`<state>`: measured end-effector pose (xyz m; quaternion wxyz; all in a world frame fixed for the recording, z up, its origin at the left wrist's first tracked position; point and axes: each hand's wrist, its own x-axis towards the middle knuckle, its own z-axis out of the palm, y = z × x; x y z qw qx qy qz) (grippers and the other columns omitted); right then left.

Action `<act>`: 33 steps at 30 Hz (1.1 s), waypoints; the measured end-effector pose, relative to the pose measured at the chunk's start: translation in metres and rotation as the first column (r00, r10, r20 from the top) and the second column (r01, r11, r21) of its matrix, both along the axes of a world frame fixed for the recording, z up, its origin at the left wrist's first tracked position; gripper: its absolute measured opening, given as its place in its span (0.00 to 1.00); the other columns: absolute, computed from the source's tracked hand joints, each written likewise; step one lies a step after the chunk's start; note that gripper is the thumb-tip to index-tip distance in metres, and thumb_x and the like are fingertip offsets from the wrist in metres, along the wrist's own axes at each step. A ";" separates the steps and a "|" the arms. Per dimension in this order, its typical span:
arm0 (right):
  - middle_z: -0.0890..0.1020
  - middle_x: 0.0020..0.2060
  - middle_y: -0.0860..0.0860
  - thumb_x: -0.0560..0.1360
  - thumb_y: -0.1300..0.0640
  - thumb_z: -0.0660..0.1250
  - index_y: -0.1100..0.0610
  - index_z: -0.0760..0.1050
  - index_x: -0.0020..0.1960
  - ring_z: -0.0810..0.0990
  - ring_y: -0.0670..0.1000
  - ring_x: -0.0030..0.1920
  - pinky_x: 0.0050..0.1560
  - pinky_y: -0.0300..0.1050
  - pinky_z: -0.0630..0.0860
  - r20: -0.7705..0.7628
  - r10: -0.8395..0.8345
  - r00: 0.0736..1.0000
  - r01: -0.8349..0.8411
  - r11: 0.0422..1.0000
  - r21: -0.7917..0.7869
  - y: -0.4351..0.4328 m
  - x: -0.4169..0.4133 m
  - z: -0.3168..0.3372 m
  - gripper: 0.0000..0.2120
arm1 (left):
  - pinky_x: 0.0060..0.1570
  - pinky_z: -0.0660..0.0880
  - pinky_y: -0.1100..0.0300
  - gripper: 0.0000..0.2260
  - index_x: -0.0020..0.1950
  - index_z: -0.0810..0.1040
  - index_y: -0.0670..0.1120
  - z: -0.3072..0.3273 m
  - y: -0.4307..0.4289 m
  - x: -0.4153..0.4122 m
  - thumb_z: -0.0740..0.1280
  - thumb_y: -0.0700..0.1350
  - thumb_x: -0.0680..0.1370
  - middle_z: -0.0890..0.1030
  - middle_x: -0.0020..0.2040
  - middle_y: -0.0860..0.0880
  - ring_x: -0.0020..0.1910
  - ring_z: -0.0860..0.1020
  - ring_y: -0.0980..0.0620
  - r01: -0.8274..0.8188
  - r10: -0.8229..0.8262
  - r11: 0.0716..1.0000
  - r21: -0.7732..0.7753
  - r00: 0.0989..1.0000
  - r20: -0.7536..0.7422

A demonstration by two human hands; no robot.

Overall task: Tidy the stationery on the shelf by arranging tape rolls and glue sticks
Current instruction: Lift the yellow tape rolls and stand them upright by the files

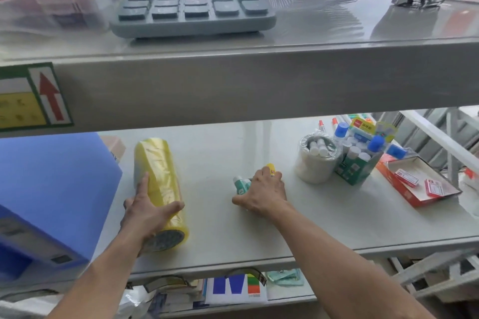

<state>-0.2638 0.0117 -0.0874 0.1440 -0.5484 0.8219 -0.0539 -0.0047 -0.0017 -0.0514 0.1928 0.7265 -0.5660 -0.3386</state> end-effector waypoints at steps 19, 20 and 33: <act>0.70 0.67 0.55 0.66 0.31 0.63 0.57 0.68 0.70 0.68 0.61 0.65 0.66 0.56 0.68 -0.033 -0.204 0.978 0.204 0.979 -0.017 0.131 -0.155 0.002 0.41 | 0.66 0.70 0.46 0.52 0.77 0.43 0.66 -0.004 0.114 -0.239 0.77 0.59 0.66 0.63 0.69 0.42 0.64 0.72 0.39 0.103 -0.094 0.994 0.018 0.955 -0.282; 0.70 0.68 0.55 0.66 0.31 0.64 0.57 0.68 0.71 0.67 0.61 0.66 0.66 0.56 0.68 -0.032 -0.224 0.974 0.224 0.975 -0.013 0.134 -0.167 0.003 0.42 | 0.67 0.69 0.46 0.52 0.77 0.42 0.66 -0.004 0.120 -0.253 0.77 0.59 0.66 0.63 0.69 0.42 0.64 0.72 0.39 0.102 -0.092 0.995 0.020 0.952 -0.291; 0.71 0.66 0.56 0.66 0.36 0.68 0.57 0.67 0.70 0.66 0.64 0.69 0.70 0.57 0.65 0.102 -0.296 0.950 0.303 0.951 -0.063 0.116 -0.235 0.009 0.39 | 0.62 0.72 0.43 0.51 0.76 0.42 0.66 -0.006 0.159 -0.361 0.77 0.60 0.66 0.63 0.68 0.38 0.58 0.75 0.33 -0.170 0.179 0.984 0.055 0.915 -0.361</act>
